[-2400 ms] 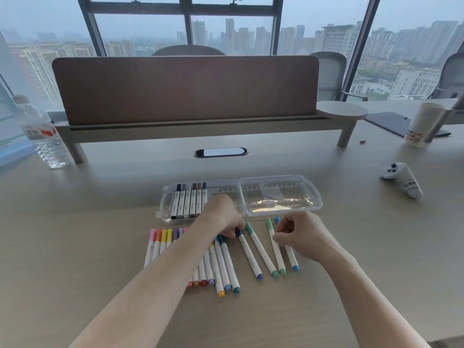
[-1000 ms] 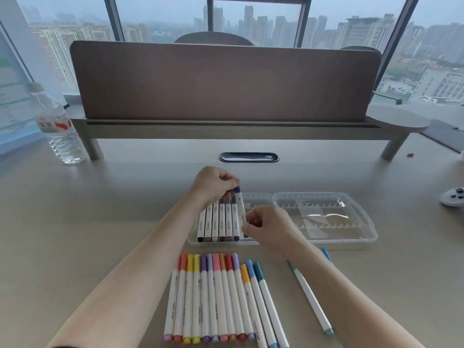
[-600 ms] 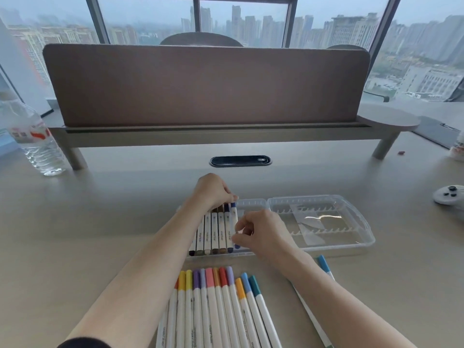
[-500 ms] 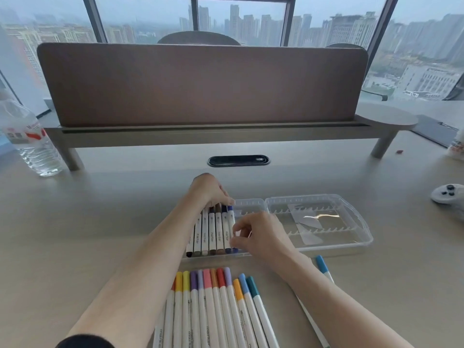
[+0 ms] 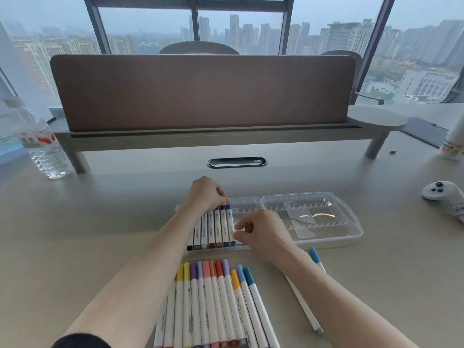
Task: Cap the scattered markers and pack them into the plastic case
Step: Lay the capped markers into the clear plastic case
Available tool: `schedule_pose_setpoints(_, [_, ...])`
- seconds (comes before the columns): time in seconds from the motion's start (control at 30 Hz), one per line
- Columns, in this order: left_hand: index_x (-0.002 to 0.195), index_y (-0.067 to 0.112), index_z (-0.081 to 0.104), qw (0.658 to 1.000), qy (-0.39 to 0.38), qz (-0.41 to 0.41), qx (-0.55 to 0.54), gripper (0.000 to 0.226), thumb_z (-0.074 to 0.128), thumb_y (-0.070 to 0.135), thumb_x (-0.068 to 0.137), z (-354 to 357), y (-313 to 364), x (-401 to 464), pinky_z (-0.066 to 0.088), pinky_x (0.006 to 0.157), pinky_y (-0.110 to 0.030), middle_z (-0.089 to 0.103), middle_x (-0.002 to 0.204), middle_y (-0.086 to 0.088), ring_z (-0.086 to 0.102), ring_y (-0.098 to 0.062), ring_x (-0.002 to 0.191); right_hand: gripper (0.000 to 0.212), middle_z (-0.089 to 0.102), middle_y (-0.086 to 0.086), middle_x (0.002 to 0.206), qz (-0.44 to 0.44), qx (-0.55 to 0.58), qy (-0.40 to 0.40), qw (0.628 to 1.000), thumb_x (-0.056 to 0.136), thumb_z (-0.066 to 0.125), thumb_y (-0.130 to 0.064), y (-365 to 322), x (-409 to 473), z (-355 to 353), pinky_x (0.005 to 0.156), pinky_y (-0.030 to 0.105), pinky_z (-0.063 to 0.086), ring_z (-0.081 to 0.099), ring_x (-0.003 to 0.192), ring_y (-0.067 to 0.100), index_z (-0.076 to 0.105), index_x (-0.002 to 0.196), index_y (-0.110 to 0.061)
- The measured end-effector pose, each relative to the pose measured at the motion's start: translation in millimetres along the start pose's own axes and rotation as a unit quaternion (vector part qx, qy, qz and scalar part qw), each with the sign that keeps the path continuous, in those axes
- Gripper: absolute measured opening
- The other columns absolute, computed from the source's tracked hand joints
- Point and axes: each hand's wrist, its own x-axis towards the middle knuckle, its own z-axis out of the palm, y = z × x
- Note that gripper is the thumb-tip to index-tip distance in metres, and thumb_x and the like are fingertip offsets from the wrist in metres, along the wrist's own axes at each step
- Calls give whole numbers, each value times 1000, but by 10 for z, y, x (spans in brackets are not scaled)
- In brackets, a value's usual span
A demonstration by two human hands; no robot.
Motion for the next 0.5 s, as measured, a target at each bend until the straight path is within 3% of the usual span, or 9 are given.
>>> schedule_pose_setpoints(0.1, [88, 17, 78, 999, 33, 32, -23, 11, 76, 27, 87, 2, -34, -134, 42, 59, -19, 70, 81, 6, 63, -8, 75, 15, 62, -14, 71, 8, 16, 28, 999, 83, 75, -24, 104, -125, -132, 63, 18, 46, 55, 63, 1, 78, 98, -22])
schedule_pose_setpoints(0.23, [88, 16, 78, 996, 39, 71, -45, 9, 77, 24, 86, -10, 89, -326, 49, 72, -26, 72, 84, 4, 66, -12, 82, 2, 64, -14, 64, 30, 30, 63, 997, 80, 78, -25, 389, -365, -396, 60, 15, 42, 57, 60, -1, 78, 83, -25])
schedule_pose_setpoints(0.4, [95, 13, 77, 991, -12, 126, -39, 12, 74, 22, 89, 145, 434, -593, 52, 79, -27, 73, 93, 0, 65, -11, 85, 17, 64, -9, 64, 136, 16, 69, 988, 86, 71, -23, 818, -688, -745, 53, 17, 41, 53, 56, 2, 70, 70, -23])
schedule_pose_setpoints(0.5, [96, 13, 77, 988, -34, 148, -35, 12, 73, 23, 90, 305, 640, -730, 50, 78, -26, 73, 93, -1, 66, -13, 85, 20, 67, -2, 73, 204, 2, 30, 978, 86, 72, -32, 959, -893, -828, 62, 29, 51, 57, 65, 10, 70, 77, -15])
